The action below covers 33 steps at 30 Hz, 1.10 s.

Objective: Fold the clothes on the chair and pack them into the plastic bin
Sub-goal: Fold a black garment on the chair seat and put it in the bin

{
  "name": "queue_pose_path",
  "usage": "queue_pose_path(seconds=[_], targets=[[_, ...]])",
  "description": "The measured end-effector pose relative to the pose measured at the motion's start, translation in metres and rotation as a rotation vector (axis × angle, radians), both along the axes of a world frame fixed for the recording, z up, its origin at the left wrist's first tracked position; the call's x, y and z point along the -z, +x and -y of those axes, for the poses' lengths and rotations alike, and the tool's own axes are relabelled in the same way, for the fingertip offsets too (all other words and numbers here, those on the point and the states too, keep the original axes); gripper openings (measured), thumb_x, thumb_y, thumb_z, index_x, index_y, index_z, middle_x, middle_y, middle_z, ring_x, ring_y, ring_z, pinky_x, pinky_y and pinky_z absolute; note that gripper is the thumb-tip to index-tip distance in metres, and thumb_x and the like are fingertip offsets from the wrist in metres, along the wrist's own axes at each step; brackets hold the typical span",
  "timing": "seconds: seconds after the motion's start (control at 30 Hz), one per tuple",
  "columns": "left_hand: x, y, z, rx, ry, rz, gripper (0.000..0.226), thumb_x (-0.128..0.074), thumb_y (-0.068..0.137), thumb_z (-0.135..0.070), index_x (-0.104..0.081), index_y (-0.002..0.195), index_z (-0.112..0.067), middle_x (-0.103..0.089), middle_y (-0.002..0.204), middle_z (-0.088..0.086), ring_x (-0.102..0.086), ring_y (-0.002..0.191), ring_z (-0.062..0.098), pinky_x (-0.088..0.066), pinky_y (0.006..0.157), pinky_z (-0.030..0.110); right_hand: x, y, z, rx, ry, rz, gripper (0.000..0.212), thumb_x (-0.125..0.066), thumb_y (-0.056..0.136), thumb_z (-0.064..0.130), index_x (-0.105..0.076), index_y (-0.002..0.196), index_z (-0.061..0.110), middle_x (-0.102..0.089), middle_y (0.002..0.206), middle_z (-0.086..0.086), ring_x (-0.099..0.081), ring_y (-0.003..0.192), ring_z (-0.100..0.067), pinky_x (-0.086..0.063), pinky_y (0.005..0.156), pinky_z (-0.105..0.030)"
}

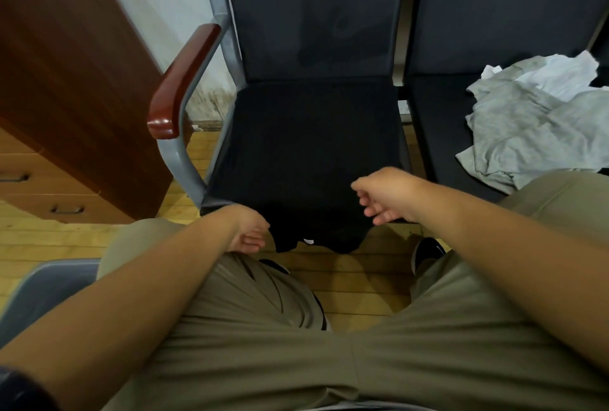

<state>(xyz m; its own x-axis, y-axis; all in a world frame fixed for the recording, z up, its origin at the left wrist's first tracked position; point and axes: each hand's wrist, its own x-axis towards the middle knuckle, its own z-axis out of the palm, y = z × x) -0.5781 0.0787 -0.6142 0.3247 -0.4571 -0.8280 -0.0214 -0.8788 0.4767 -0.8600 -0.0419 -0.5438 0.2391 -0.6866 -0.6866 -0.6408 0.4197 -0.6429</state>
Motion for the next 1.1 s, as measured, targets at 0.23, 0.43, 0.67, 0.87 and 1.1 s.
queue_pose_path(seconds=[0.23,0.43,0.67,0.87,1.1], targets=[[0.016,0.002,-0.002,0.143,0.040,0.083,0.009,-0.061,0.108,-0.025,-0.060,0.112,-0.016,-0.062,0.098,0.006,-0.059,0.077,0.018,-0.054,0.067,0.030,0.062,-0.013,-0.031,-0.166,0.310,-0.175,0.046,-0.061,0.103,0.055,-0.059,0.125,0.014,-0.081,0.103,-0.009,-0.076,0.099,-0.027,-0.064,0.087,-0.043],[0.032,0.005,0.005,0.190,0.084,0.076,0.056,-0.072,0.100,-0.043,-0.052,0.143,-0.015,-0.062,0.132,0.007,-0.065,0.091,0.021,-0.058,0.065,0.030,0.095,-0.029,-0.032,-0.222,0.305,-0.121,0.070,-0.065,0.103,0.046,-0.030,0.162,0.030,-0.059,0.142,-0.007,-0.068,0.114,-0.030,-0.056,0.103,-0.050],[0.032,0.009,0.005,0.182,0.074,0.004,0.037,-0.077,0.098,-0.031,-0.063,0.128,-0.014,-0.070,0.110,0.005,-0.063,0.075,0.017,-0.055,0.065,0.030,0.115,-0.033,-0.024,-0.198,0.206,-0.026,0.067,-0.070,0.102,0.035,-0.037,0.160,0.027,-0.059,0.142,-0.004,-0.066,0.116,-0.026,-0.057,0.103,-0.048],[0.035,0.006,0.008,0.285,0.095,0.039,0.043,-0.082,0.094,-0.026,-0.063,0.129,-0.010,-0.070,0.115,0.011,-0.066,0.077,0.019,-0.053,0.063,0.031,0.123,-0.032,-0.019,-0.253,0.116,-0.091,0.060,-0.080,0.093,0.042,-0.056,0.144,0.021,-0.059,0.144,-0.003,-0.060,0.126,-0.023,-0.055,0.103,-0.040],[0.034,0.001,0.007,0.344,0.164,0.029,0.037,-0.070,0.101,-0.022,-0.059,0.133,-0.008,-0.070,0.129,0.019,-0.073,0.098,0.027,-0.054,0.068,0.031,0.116,-0.031,-0.025,-0.325,0.260,0.112,0.051,-0.080,0.094,0.028,-0.061,0.141,0.019,-0.072,0.132,0.001,-0.070,0.119,-0.018,-0.049,0.112,-0.048]])
